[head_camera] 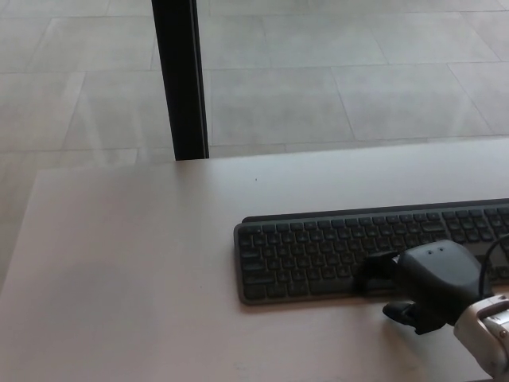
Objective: The robot uses its right fingers to click on the space key of the black keyboard placed on the center of the white desk.
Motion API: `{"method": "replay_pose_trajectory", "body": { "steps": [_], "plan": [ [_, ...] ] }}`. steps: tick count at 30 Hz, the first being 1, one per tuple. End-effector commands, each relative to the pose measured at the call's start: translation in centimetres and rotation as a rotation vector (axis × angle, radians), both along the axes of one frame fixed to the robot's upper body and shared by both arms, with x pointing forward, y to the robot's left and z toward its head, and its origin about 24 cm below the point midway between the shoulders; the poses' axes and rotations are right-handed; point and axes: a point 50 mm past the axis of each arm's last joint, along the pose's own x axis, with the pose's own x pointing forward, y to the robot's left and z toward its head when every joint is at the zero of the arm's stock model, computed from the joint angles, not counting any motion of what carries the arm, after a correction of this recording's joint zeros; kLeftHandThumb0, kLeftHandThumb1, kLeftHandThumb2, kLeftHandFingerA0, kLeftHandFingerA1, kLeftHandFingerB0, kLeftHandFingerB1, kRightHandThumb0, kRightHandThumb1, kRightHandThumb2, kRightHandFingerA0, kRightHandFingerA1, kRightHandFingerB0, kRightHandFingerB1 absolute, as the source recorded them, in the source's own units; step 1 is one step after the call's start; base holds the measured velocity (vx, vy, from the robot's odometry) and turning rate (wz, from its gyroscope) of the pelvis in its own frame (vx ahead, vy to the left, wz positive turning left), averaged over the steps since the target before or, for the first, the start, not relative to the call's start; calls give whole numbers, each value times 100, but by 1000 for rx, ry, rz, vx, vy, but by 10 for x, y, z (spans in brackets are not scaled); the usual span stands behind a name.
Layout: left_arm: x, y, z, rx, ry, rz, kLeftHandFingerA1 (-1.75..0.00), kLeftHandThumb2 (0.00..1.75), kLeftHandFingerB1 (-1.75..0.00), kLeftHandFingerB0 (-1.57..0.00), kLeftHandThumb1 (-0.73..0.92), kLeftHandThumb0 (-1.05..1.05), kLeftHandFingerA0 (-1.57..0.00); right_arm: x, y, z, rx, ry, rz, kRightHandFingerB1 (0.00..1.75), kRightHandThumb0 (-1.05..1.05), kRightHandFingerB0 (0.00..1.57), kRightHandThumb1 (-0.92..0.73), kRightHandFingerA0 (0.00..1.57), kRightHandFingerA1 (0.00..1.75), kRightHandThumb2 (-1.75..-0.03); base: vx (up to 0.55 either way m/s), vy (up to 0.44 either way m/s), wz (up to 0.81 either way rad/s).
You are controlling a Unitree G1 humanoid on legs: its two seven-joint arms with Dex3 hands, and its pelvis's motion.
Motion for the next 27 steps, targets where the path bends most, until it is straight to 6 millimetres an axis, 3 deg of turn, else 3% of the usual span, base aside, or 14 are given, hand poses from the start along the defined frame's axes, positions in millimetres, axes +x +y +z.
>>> {"method": "replay_pose_trajectory", "body": {
  "steps": [1,8,14,18,27],
  "plan": [
    [-1,7,7,34,-17,8,-79,58,-60,-69,60,-46,-77,-7,-2,-10,-8,4,10,50,-36,67,-60,77,149,-65,0,0,0],
    [0,6,7,30,-39,21,-80,58,-62,-71,60,-46,-74,-13,-4,-24,-57,71,-17,46,-35,65,-64,71,149,-63,0,0,0],
    [4,6,9,30,-43,18,-81,58,-61,-69,61,-46,-73,-18,-10,-34,-87,76,-42,46,-31,67,-62,76,150,-61,0,0,0],
    [3,7,9,28,-52,19,-80,57,-61,-70,59,-47,-74,-19,-12,-38,-137,82,-54,46,-35,65,-63,69,152,-63,0,0,0],
    [4,7,9,28,-46,14,-78,58,-60,-66,61,-46,-70,-17,-15,-36,-128,69,-51,47,-33,64,-62,72,154,-64,0,0,0]
  ]
}}
